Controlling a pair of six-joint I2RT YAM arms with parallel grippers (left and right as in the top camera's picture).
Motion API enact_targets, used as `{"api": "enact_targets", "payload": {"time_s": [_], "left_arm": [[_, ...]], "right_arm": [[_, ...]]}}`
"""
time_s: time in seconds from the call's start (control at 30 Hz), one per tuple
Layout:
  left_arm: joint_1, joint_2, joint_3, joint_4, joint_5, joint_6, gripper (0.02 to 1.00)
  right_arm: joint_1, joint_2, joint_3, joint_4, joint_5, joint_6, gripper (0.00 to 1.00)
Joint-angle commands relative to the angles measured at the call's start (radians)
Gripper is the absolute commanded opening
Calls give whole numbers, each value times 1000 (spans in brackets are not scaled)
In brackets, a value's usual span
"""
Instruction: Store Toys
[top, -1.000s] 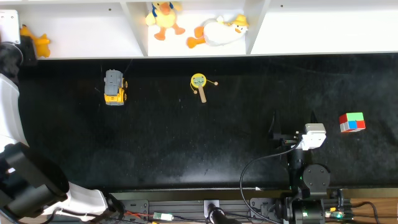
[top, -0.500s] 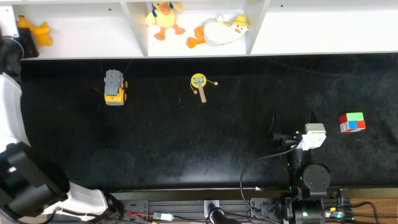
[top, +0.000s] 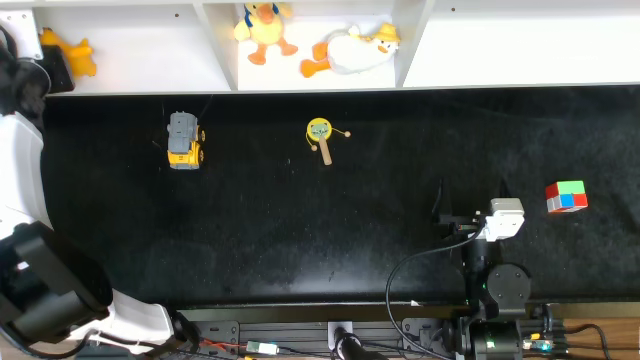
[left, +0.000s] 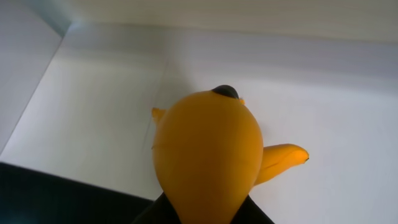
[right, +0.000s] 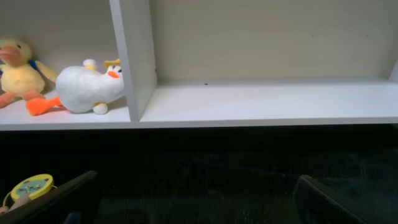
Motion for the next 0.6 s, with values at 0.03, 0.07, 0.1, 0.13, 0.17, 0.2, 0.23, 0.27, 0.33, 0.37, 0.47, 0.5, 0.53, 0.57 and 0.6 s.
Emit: {"api": "enact_targets", "payload": {"time_s": [0.03,0.07,0.1,0.13,0.17,0.2,0.23,0.27,0.33,0.37,0.47,0.5,0.53,0.57,0.6], "left_arm": [[0,3,63,-40,-63,-9,62],[0,3,69,-46,-63,6,62],[0,3,72,-46,-68,8,62],[0,3,74,-45,-77,8,62],[0,3,76,-46,-79,8,62],[0,3,76,-46,-78,8,62],[0,3,76,-47,-77,8,62],[0,3,76,-49,-77,8,62],[0,3,76,-50,-78,8,62],[0,3,76,-49,-78,9,62],[0,4,76,-48,-77,24,62],[0,6,76,-48,-78,24,62],[0,8,76,-48,-78,27,64],[0,11,76,-48,-78,27,62],[0,14,76,-48,-77,27,62]], "right_arm": [[-6,-10,-14,5,3,4,996],[-6,-10,-14,4,3,4,996],[-6,-10,-14,5,3,4,993],[-6,-10,-14,4,3,4,996],[-6,-10,-14,5,3,4,996],[-6,-10,-14,5,3,4,996],[-6,-10,-14,4,3,4,996],[-6,-10,-14,5,3,4,991],[-6,-10,-14,5,3,4,996],[-6,-10,-14,4,3,4,996],[-6,-10,-14,4,3,4,993],[-6,-10,-14,4,3,4,996],[-6,-10,-14,4,3,4,996],[-6,-10,-14,4,3,4,996],[-6,-10,-14,5,3,4,996]]}}
